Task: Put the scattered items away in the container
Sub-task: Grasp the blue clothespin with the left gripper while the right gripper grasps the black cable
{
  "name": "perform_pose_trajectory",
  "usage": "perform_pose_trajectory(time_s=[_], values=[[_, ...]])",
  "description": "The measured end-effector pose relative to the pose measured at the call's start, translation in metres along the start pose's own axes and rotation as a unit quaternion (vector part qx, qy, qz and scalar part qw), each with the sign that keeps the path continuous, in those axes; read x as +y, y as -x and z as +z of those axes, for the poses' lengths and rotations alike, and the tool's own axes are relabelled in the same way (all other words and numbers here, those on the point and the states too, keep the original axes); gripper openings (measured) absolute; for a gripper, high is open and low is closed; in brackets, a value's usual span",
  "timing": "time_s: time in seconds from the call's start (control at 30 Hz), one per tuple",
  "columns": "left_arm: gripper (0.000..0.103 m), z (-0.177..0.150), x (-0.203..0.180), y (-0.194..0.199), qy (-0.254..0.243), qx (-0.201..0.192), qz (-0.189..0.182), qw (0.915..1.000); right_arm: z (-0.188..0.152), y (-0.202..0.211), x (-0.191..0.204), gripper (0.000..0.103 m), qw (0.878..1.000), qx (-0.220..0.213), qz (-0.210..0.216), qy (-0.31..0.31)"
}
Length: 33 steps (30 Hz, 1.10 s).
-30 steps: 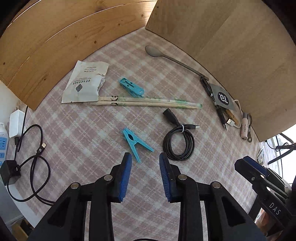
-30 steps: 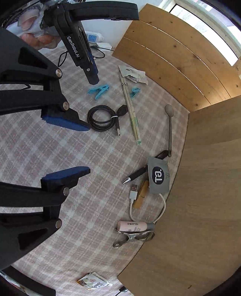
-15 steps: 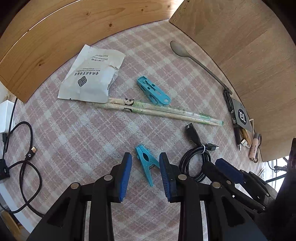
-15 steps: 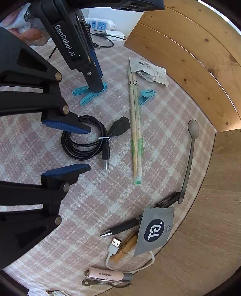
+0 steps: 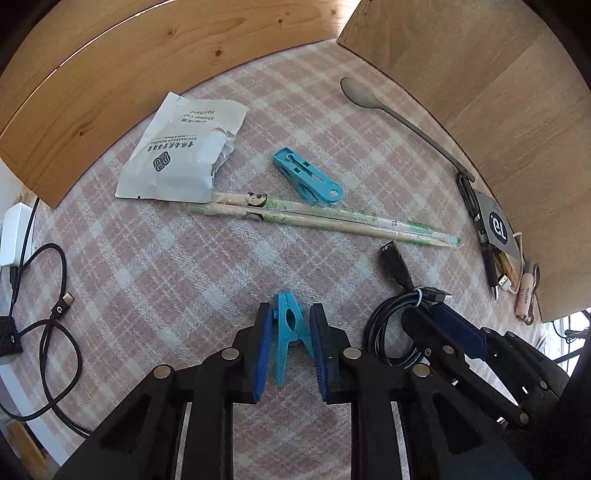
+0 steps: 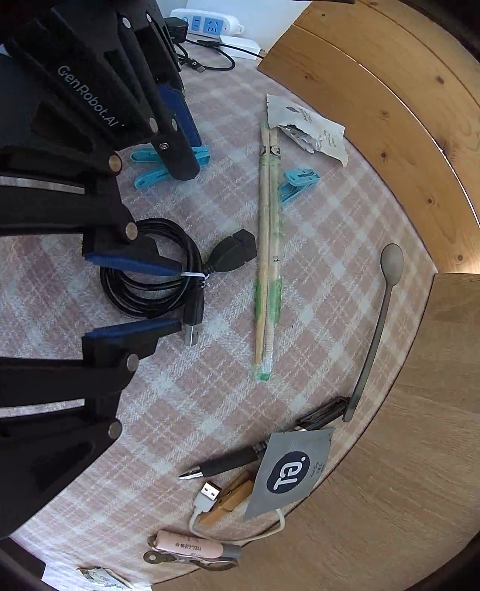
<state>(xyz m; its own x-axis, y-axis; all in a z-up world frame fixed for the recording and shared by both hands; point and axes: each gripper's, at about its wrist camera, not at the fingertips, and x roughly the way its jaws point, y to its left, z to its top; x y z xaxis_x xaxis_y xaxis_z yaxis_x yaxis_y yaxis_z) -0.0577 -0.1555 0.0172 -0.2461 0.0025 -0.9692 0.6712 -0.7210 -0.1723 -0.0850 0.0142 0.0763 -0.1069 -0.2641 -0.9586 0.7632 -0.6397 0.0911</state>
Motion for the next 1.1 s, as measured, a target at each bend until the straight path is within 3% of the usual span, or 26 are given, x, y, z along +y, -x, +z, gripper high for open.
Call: perform_pose_trajectory(time_s=[0.17, 0.4, 0.67, 0.87, 1.03, 1.1], values=[[0.016, -0.008, 0.004, 0.0, -0.013, -0.008, -0.004, 0.9999, -0.001, 0.0, 0.003, 0.017, 1.0, -0.012, -0.019, 0.01], [0.015, -0.022, 0.018, 0.005, -0.009, -0.006, -0.012, 0.9999, -0.009, 0.006, -0.016, 0.012, 0.999, -0.009, 0.013, -0.039], [0.015, -0.041, 0.015, 0.027, -0.026, -0.021, -0.023, 0.9992, -0.026, 0.039, -0.036, 0.011, 0.996, -0.04, 0.028, -0.073], [0.015, -0.042, -0.014, 0.05, -0.062, -0.03, -0.043, 0.9967, -0.046, 0.071, -0.048, 0.011, 0.993, -0.064, 0.021, -0.1], [0.015, -0.032, -0.07, 0.064, -0.109, -0.034, -0.067, 0.9912, -0.075, 0.105, -0.086, 0.011, 0.986, -0.085, 0.005, -0.141], [0.015, -0.043, -0.093, 0.07, -0.133, -0.034, -0.079, 0.9874, -0.091, 0.119, -0.105, 0.011, 0.983, -0.091, -0.003, -0.161]])
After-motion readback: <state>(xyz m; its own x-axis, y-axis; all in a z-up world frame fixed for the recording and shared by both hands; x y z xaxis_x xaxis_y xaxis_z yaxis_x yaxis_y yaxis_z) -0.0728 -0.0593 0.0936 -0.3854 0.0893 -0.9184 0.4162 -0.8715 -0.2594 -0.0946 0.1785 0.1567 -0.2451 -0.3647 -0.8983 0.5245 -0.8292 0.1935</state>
